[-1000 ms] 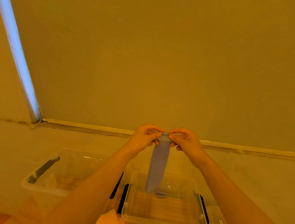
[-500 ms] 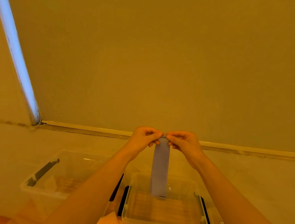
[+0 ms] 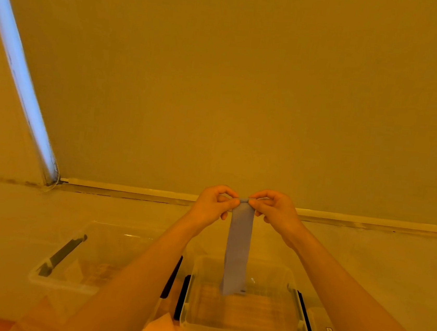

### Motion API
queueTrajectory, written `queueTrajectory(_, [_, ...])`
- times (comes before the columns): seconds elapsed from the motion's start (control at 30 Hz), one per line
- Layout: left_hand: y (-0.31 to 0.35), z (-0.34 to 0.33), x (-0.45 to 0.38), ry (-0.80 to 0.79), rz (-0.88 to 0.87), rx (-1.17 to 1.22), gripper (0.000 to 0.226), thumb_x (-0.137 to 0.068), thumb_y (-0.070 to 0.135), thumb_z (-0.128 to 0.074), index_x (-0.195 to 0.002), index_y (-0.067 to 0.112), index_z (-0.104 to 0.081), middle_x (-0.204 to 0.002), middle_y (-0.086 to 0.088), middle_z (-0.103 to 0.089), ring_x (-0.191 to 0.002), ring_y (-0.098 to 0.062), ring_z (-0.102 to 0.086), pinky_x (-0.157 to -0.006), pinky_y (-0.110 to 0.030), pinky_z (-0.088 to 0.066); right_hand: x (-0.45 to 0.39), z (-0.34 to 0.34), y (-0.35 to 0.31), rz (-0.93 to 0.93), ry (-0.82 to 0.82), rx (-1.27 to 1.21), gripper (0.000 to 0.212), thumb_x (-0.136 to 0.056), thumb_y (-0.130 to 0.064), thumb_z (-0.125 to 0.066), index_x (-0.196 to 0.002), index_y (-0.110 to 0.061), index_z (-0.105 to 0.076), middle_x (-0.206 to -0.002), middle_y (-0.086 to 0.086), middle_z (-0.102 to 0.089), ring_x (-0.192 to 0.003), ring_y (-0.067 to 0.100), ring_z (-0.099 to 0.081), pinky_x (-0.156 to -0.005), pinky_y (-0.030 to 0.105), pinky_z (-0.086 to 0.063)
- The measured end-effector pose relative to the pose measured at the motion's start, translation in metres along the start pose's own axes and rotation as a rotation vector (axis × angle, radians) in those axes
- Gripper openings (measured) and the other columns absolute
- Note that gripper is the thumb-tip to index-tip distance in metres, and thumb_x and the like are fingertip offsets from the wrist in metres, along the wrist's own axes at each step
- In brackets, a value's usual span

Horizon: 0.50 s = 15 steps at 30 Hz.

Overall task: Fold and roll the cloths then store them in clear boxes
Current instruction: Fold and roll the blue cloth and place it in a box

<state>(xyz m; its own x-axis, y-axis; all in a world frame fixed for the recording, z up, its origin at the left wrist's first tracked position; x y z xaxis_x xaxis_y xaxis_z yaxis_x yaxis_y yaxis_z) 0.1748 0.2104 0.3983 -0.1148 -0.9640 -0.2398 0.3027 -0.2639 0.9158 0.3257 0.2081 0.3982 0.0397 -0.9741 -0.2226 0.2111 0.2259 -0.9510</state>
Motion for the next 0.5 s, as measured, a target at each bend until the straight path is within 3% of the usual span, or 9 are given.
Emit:
queueTrajectory(0.17, [-0.0001, 0.0013, -0.0006, 0.029, 0.028, 0.14, 0.012, -0.088, 0.009, -0.062, -0.095, 0.016, -0.069, -0.068, 0.001, -0.059, -0.055, -0.006, -0.045, -0.048, -0.016, -0.037, -0.001, -0.0002, 0.0031, -0.041, 0.004, -0.081, 0.012, -0.081, -0.008, -0.07, -0.086, -0.018, -0.066, -0.073, 0.001, -0.064, -0.064, 0.01, -0.054, -0.056, 0.022, -0.041])
queueTrajectory(0.3, [0.0026, 0.0035, -0.0007, 0.022, 0.017, 0.148, 0.013, -0.088, 0.007, -0.062, -0.093, 0.015, -0.07, -0.069, 0.0, -0.059, -0.056, -0.006, -0.045, -0.048, -0.015, -0.036, -0.0001, -0.0009, 0.0037, -0.054, 0.009, -0.111, 0.007, -0.08, -0.015, -0.071, -0.085, -0.019, -0.068, -0.073, -0.001, -0.065, -0.064, 0.009, -0.053, -0.058, 0.024, -0.042])
queueTrajectory(0.5, [0.0039, 0.0031, -0.0007, 0.006, 0.02, 0.149, 0.01, -0.088, 0.011, -0.063, -0.094, 0.015, -0.07, -0.069, 0.001, -0.059, -0.057, -0.007, -0.046, -0.051, -0.019, -0.035, 0.0005, 0.0002, 0.0011, -0.04, 0.031, -0.101, 0.011, -0.079, -0.011, -0.072, -0.08, -0.021, -0.068, -0.07, -0.002, -0.065, -0.06, 0.008, -0.053, -0.055, 0.021, -0.04])
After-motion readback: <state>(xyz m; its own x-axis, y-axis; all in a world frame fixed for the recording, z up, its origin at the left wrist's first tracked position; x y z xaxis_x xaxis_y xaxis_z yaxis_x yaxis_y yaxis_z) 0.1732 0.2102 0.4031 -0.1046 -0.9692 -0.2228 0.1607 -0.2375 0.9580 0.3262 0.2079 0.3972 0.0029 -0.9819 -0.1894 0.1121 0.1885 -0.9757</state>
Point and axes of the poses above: each hand's wrist, its own x-axis away from the middle knuckle, its own z-axis out of the back of the hand, y = z × x, the point moved 10 cm from there along -x, towards the middle knuckle
